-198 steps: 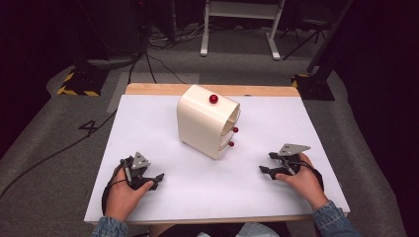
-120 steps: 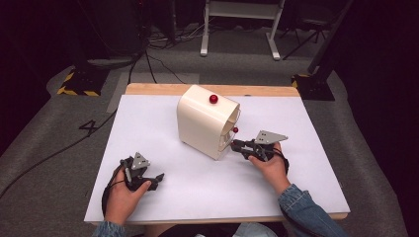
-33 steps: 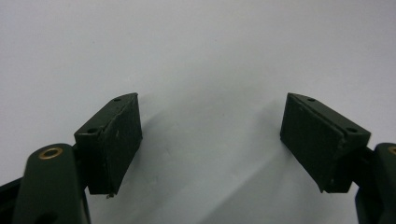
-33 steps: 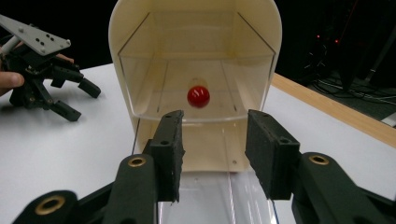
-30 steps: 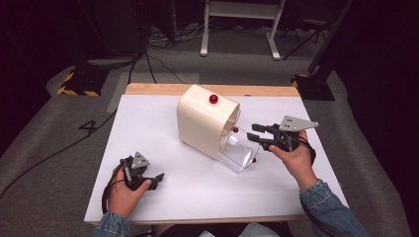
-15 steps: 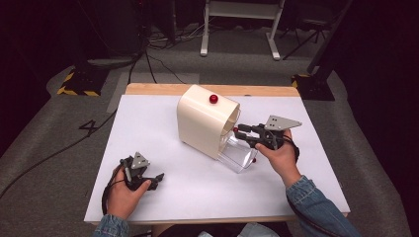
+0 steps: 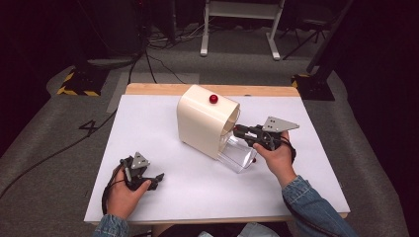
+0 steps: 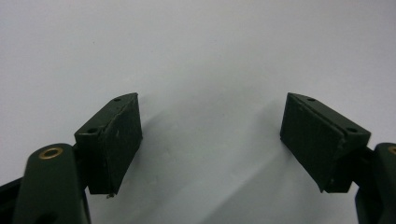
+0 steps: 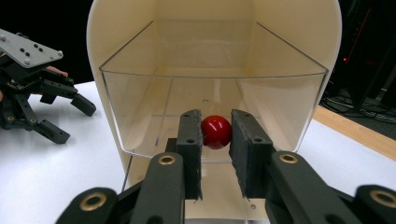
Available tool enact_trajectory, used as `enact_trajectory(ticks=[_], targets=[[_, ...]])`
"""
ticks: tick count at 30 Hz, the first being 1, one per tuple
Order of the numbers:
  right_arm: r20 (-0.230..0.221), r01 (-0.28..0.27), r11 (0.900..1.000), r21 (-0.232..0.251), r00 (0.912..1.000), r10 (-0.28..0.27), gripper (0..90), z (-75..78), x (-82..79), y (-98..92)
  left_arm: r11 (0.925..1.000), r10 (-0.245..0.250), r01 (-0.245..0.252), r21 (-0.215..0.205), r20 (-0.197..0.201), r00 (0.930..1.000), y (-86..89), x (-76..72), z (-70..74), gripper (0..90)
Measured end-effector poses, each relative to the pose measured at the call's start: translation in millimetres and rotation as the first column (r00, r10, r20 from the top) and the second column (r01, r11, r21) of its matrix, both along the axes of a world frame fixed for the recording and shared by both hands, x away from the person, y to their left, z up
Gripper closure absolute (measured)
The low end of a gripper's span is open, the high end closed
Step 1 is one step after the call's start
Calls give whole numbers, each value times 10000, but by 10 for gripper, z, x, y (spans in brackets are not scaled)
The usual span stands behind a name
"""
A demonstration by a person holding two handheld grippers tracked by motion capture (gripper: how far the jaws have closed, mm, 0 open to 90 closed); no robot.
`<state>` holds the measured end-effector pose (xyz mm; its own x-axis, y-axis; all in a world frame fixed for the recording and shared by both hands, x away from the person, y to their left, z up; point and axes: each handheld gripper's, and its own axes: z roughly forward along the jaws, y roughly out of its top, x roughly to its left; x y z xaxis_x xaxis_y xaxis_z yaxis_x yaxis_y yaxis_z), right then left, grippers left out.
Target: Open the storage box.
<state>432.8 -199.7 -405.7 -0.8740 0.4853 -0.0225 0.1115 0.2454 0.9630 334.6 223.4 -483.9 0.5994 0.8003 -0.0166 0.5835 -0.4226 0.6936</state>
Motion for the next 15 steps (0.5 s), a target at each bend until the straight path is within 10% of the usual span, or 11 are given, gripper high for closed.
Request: enact_trajectory(ticks=[15], targets=[[64, 155, 9999, -45, 9999, -155, 748, 102, -136, -194, 10000, -14, 14, 18, -20, 10000, 4, 5, 3, 210]])
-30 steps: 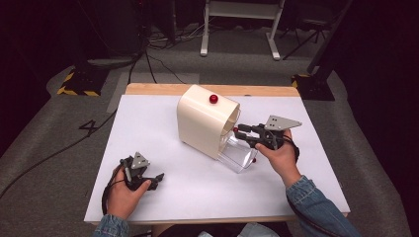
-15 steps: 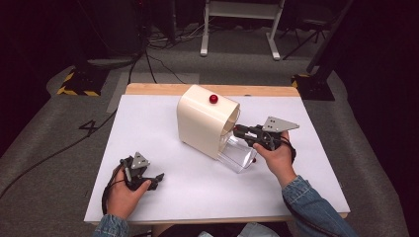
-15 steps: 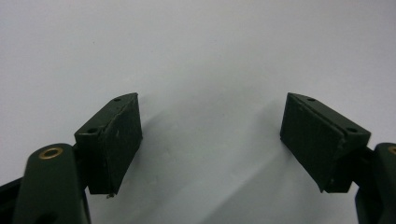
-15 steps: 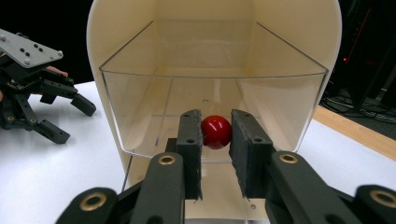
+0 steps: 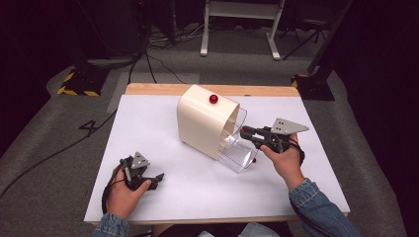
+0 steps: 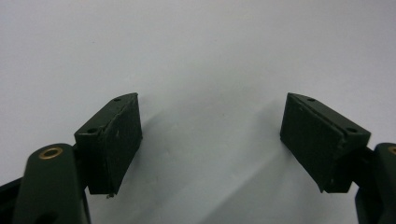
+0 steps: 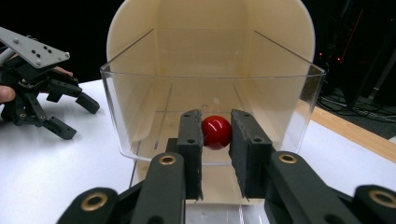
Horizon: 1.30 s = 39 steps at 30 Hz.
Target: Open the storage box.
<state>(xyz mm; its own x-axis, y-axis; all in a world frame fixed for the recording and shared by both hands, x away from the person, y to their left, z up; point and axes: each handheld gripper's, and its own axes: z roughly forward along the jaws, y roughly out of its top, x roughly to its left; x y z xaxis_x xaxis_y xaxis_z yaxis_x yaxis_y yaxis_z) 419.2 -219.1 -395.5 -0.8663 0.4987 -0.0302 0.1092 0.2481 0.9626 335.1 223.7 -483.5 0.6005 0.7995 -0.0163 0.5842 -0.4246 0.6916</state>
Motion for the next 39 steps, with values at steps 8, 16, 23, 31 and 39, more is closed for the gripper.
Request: enact_trajectory(ticks=[8, 16, 23, 31, 39], targets=[[-43, 70, 10000, -28, 10000, -71, 748, 49, -99, -160, 10000, 0, 0, -2, -2, 10000, 0, 0, 0, 210], [-38, 160, 9999, 61, 9999, -160, 748, 38, -210, -346, 10000, 1, -1, 12, 17, 10000, 1, 1, 0, 210], [-115, 215, 9997, 107, 9997, -213, 746, 3, -255, -428, 10000, 4, -4, -2, -5, 10000, 0, 0, 0, 210], [-450, 343, 9994, -92, 9984, -347, 681, -97, -224, -440, 10000, 2, -2, -4, -5, 10000, 0, 1, 0, 210], [-466, 582, 9976, -381, 9971, -599, 582, -142, -236, -472, 10000, -1, 1, -15, -8, 10000, 0, 1, 0, 210]])
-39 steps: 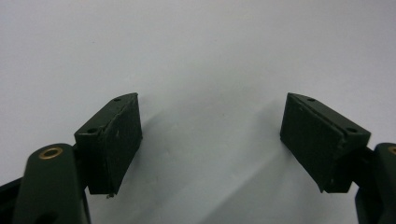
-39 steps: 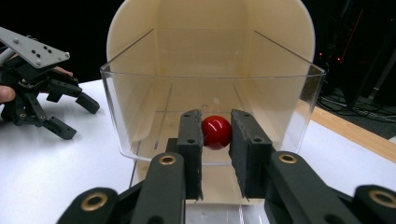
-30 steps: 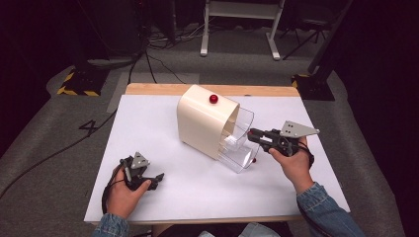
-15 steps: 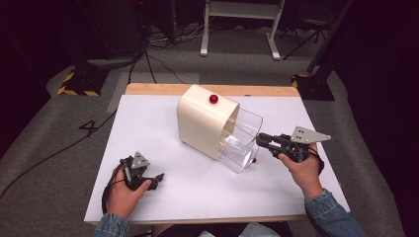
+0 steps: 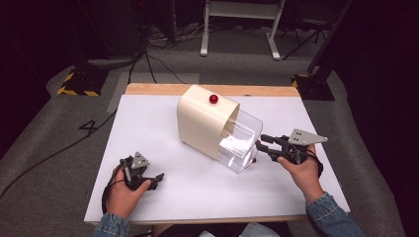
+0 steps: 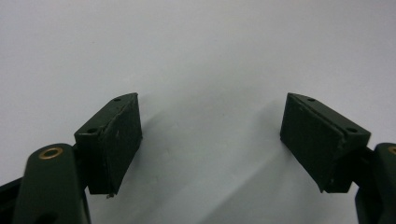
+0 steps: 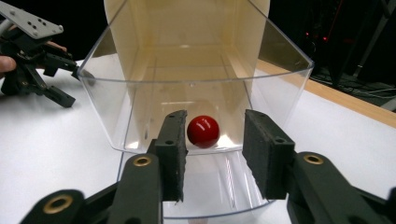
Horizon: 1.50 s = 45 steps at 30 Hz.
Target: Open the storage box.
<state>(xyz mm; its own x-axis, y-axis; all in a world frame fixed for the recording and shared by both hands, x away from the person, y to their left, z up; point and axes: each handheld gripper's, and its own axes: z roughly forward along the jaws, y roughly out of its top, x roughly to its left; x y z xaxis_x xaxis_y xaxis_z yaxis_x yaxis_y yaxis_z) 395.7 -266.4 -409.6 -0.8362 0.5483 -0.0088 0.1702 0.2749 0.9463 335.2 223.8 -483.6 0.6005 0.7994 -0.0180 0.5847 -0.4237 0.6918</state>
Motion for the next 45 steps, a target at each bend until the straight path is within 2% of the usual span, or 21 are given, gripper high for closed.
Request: enact_trajectory(ticks=[8, 14, 24, 25, 31, 40, 41, 45], targets=[[-44, 219, 9997, 131, 9998, -218, 553, -15, -20, -92, 10000, 1, -1, 0, -3, 10000, 0, 0, 0, 210], [-10, 266, 9996, 44, 9996, -266, 533, -1, -56, -169, 10000, 13, -13, -3, -18, 10000, -1, -3, 0, 210], [-397, 784, 9963, -360, 9960, -798, 462, -48, -217, -483, 10000, -14, 14, -29, -26, 10000, 1, 2, -1, 209], [-496, 899, 9944, -551, 9945, -926, 449, -75, -249, -556, 10000, -5, 5, -40, -30, 10000, 1, 2, -1, 209], [-1020, 1239, 9873, -990, 9857, -1340, 430, -165, -310, -769, 10000, 22, -22, -90, -67, 10000, -1, 3, -2, 209], [-1592, 1510, 9747, -1650, 9712, -1774, 412, -308, -351, -970, 10000, 0, 0, -49, -27, 10000, 1, 2, -1, 209], [-1727, 1551, 9710, -1818, 9671, -1868, 410, -349, -354, -1018, 10000, 0, 0, -47, -29, 10000, 1, 2, -1, 209], [-1928, 1599, 9635, -2147, 9602, -2023, 406, -432, -345, -1080, 10000, 14, -14, -61, -57, 10000, 1, 2, 0, 209]])
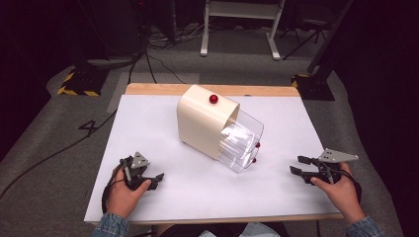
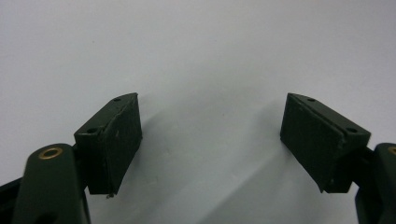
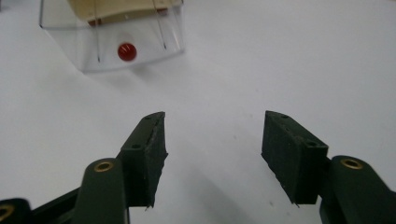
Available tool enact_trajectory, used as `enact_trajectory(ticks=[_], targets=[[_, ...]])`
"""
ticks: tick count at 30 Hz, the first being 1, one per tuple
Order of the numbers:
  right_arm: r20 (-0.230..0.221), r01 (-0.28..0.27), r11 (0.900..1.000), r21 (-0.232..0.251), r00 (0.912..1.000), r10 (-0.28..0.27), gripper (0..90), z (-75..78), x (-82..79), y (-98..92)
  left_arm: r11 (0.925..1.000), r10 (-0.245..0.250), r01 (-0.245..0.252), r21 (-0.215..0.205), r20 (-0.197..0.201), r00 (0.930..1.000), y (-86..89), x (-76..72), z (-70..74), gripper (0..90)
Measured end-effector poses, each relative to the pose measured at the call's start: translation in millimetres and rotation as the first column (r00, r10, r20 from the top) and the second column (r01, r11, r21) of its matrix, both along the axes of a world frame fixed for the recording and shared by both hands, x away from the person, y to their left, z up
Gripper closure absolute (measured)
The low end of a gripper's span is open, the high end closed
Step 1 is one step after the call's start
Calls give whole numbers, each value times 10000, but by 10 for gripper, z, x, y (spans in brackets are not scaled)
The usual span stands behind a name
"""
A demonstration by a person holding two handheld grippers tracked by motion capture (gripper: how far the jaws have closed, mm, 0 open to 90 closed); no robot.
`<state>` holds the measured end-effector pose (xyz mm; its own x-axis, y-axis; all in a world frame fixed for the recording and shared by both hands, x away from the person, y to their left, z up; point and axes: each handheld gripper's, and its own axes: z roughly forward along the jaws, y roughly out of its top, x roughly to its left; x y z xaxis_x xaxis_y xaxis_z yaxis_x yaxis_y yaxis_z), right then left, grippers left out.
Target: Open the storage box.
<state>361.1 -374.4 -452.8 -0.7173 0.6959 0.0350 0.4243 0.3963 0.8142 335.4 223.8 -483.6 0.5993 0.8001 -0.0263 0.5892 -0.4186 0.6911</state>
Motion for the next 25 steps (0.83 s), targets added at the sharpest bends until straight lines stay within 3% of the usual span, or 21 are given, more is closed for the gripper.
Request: enact_trajectory(ticks=[7, 10, 14, 25], targets=[[-507, 179, 9988, -446, 9985, -201, 382, -173, -6, -127, 10000, -14, 14, 11, 24, 10000, 1, 1, 0, 209], [-714, 65, 9945, -1042, 9974, -140, 305, -255, -6, -178, 10000, -19, 19, 13, 26, 10000, 1, 1, 0, 209], [-664, -328, 9925, -1174, 9975, 251, 225, -269, -16, -156, 10000, -3, 3, 5, 5, 10000, 1, 0, 0, 209], [-441, -264, 9911, -1304, 9988, 208, 213, -284, -40, -142, 10000, -17, 17, 16, 32, 10000, 1, 0, -1, 209]])
